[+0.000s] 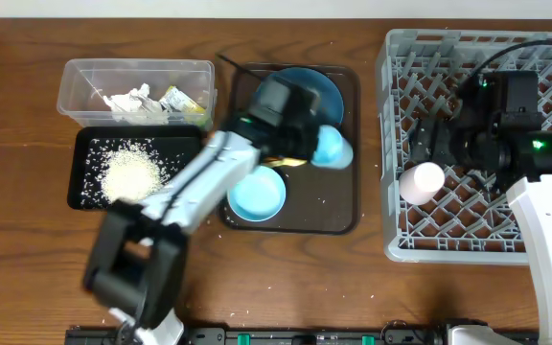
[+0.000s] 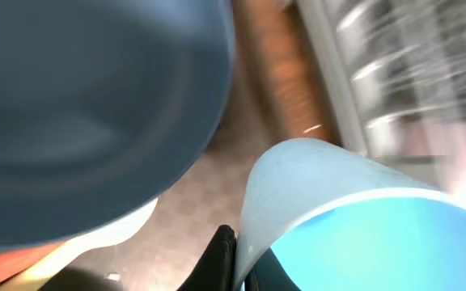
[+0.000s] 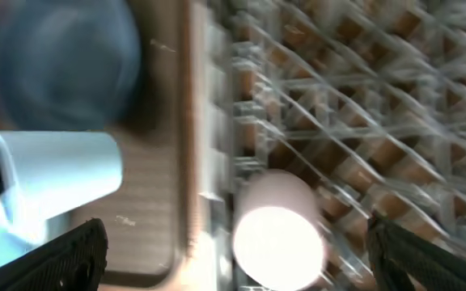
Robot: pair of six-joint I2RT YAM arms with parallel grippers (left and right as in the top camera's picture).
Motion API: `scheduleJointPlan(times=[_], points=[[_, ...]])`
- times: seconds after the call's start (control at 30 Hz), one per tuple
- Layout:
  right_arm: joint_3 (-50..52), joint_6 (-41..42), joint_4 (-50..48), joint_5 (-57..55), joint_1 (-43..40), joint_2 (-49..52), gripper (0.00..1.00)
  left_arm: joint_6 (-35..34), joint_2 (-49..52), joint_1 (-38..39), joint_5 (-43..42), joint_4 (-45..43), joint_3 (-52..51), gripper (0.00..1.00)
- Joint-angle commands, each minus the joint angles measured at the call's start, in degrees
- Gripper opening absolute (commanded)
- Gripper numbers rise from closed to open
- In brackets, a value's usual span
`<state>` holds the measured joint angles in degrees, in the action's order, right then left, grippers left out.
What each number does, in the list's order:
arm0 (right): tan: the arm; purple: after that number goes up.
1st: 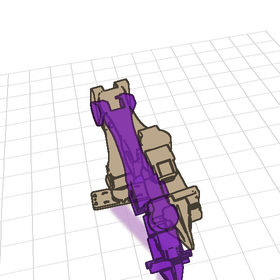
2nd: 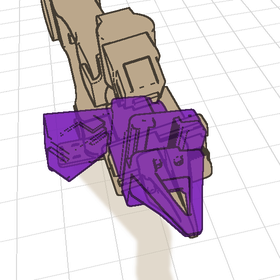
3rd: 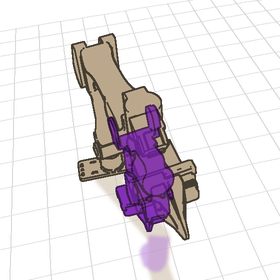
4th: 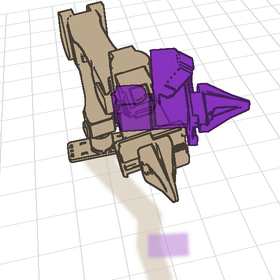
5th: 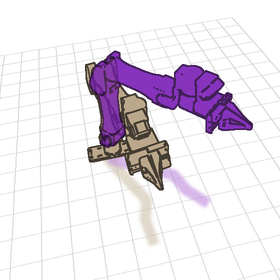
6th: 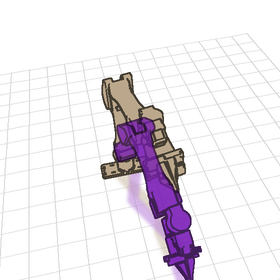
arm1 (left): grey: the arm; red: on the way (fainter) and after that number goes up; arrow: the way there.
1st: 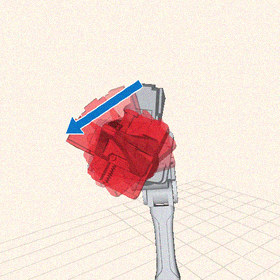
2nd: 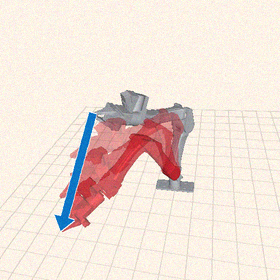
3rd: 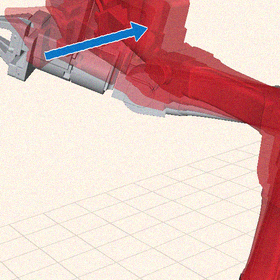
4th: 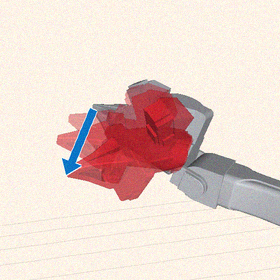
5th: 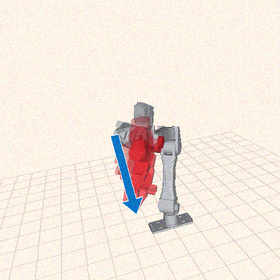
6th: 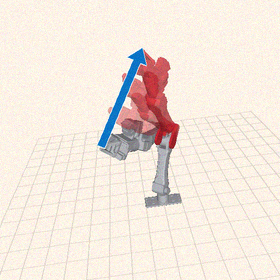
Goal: Sort waste into correct bins and load items into the dishwasher rack
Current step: 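Grasp the light-blue cup with the left gripper and lift it, then bring the light-blue cup toward the right gripper for handover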
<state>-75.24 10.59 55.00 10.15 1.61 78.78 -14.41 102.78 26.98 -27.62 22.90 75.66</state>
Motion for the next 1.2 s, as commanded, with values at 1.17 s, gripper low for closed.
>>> scheduleJointPlan(times=[1.17], points=[[-0.39,-16.94,-33.94,53.16,15.37,2.60,0.90,-13.73,-9.05,-18.86,-62.51,-7.17,0.33,0.06]])
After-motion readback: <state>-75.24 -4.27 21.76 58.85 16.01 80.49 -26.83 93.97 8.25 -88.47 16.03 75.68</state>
